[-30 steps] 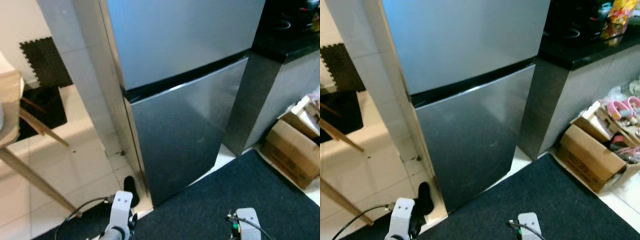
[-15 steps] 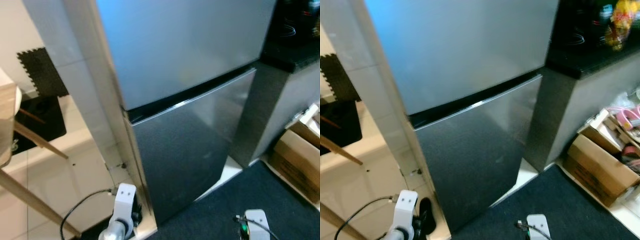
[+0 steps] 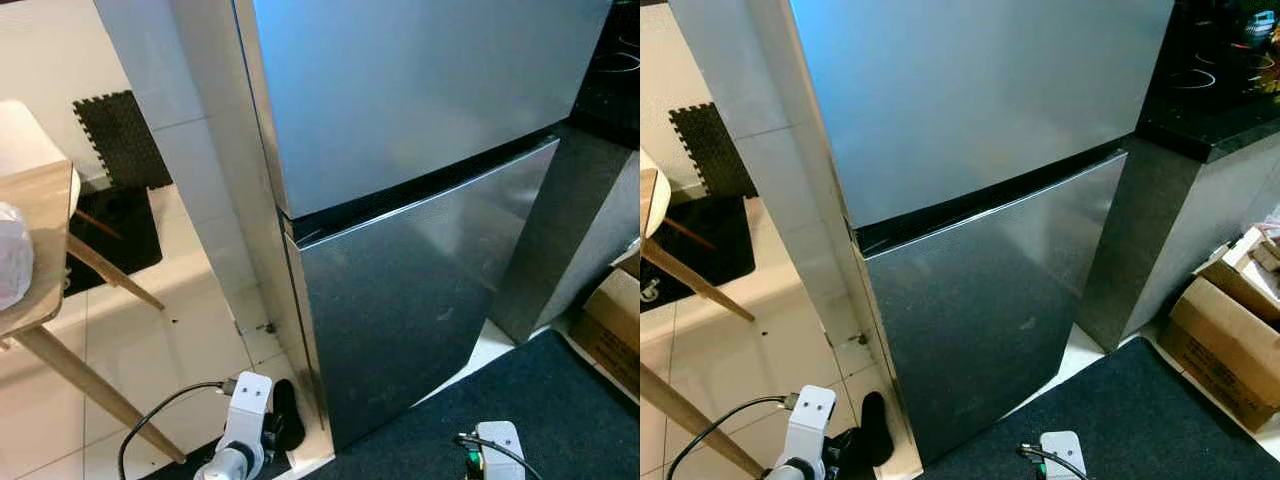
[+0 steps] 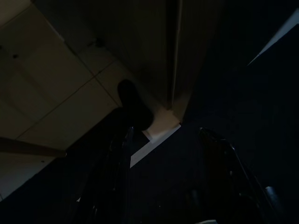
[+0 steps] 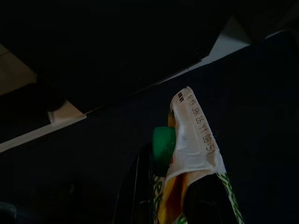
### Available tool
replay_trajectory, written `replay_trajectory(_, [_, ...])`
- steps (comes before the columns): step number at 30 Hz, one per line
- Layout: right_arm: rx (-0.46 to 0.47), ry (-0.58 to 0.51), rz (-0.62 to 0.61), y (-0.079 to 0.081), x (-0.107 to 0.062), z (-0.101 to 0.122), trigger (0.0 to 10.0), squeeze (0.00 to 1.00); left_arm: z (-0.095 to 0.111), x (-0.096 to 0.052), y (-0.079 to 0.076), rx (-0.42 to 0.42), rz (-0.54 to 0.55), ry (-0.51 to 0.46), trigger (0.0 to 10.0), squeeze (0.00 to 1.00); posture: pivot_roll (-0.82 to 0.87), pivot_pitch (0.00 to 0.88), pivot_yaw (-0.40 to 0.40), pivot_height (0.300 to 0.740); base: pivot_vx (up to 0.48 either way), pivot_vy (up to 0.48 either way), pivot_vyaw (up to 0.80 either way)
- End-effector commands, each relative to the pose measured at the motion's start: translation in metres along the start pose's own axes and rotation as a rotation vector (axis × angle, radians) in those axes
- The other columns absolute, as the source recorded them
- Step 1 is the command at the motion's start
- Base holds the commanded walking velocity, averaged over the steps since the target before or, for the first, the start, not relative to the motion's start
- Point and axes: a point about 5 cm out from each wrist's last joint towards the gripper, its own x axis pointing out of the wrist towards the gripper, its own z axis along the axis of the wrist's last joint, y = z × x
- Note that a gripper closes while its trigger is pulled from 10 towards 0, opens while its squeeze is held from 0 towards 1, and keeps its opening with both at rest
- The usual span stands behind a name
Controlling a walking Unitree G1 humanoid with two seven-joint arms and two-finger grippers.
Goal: Restocking fridge
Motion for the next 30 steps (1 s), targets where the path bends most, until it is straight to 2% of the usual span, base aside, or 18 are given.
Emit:
replay_trajectory(1, [0.004,0.001,0.0,0.001,0.0,-0.001,10.0,0.0,-0.002,-0.002,0.001,0.007,-0.003,-0.002,10.0,0.0,-0.08,0.05,0.068,0.74,0.0,-0.48,0.0])
replay_trajectory(7, [0.001,-0.004,-0.002,0.0,-0.001,-0.001,10.0,0.0,-0.003,-0.002,0.0,0.0,0.001,0.001,10.0,0.0,-0.09,0.042,0.068,0.74,0.0,-0.48,0.0])
replay_trajectory(10, [0.0,-0.007,-0.002,-0.001,-0.001,0.0,10.0,0.0,-0.004,-0.002,0.001,-0.02,0.015,0.001,10.0,0.0,-0.09,0.04,0.068,0.74,0.0,0.0,0.0])
replay_trajectory(16, [-0.004,-0.01,-0.002,-0.001,-0.001,0.0,10.0,0.0,-0.004,-0.003,0.006,-0.004,0.051,-0.001,10.0,0.0,-0.09,0.034,0.068,0.74,0.0,0.0,0.0])
replay_trajectory(22, [-0.007,-0.008,-0.002,-0.002,-0.001,0.0,10.0,0.0,-0.002,-0.003,0.009,0.01,0.043,-0.008,10.0,0.0,-0.09,0.028,0.07,0.74,0.0,0.0,0.0])
replay_trajectory(26, [-0.009,-0.009,-0.003,-0.002,-0.001,0.0,10.0,0.0,0.007,0.001,0.009,0.02,0.027,-0.033,10.0,0.0,-0.09,0.028,0.07,0.74,0.0,0.0,0.0])
replay_trajectory(29, [-0.01,-0.009,-0.002,-0.003,0.0,0.001,10.0,0.0,0.016,0.005,0.008,0.067,0.0,-0.046,10.0,0.0,-0.09,0.022,0.068,0.74,0.0,0.0,0.0])
replay_trajectory(30, [-0.011,-0.01,-0.002,-0.003,0.0,0.001,10.0,0.0,0.022,0.007,0.004,0.116,-0.04,-0.071,10.0,0.0,-0.1,0.022,0.068,0.74,0.0,0.0,0.0])
